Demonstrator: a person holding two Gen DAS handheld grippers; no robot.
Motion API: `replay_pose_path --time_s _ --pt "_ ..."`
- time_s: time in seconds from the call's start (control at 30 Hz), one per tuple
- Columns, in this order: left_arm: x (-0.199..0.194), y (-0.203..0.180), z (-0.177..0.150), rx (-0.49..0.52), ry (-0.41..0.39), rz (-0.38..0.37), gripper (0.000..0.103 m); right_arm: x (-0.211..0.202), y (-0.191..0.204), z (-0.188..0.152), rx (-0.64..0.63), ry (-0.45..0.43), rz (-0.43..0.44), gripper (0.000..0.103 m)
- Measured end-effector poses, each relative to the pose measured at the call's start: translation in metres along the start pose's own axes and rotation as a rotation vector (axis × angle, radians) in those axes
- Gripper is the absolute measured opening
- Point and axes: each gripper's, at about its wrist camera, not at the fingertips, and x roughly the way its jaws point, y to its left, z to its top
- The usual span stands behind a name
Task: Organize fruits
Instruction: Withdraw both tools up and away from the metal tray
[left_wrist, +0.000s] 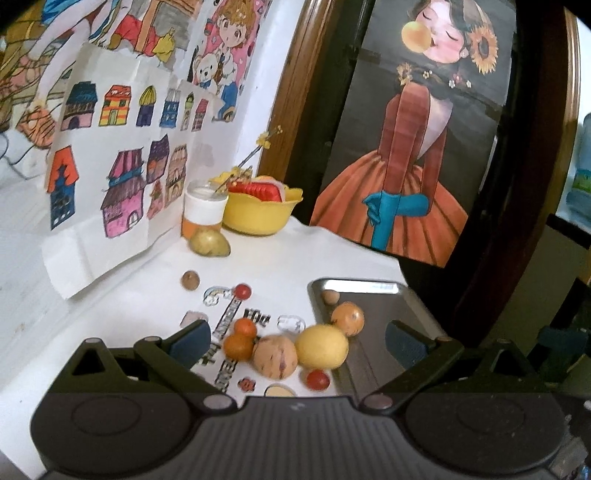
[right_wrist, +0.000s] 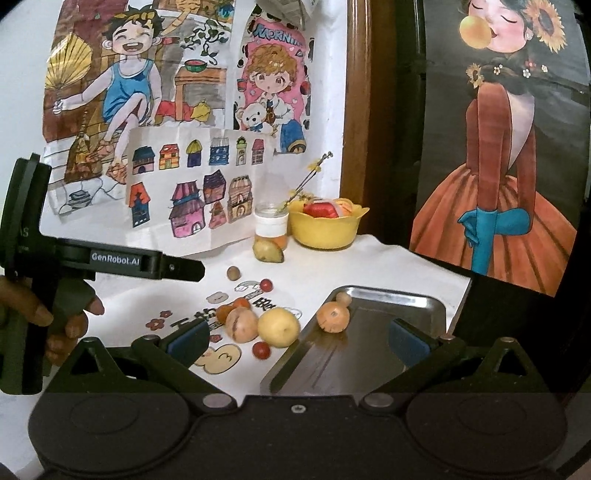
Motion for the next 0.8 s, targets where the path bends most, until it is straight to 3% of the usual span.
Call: replay_pose_path --time_s 0.8 --pt "-0.002 0.047 -0.05 0.023 0.17 0.051 0.103 0.034 0.048 -0.046 0.004 0.18 0.098 0.102"
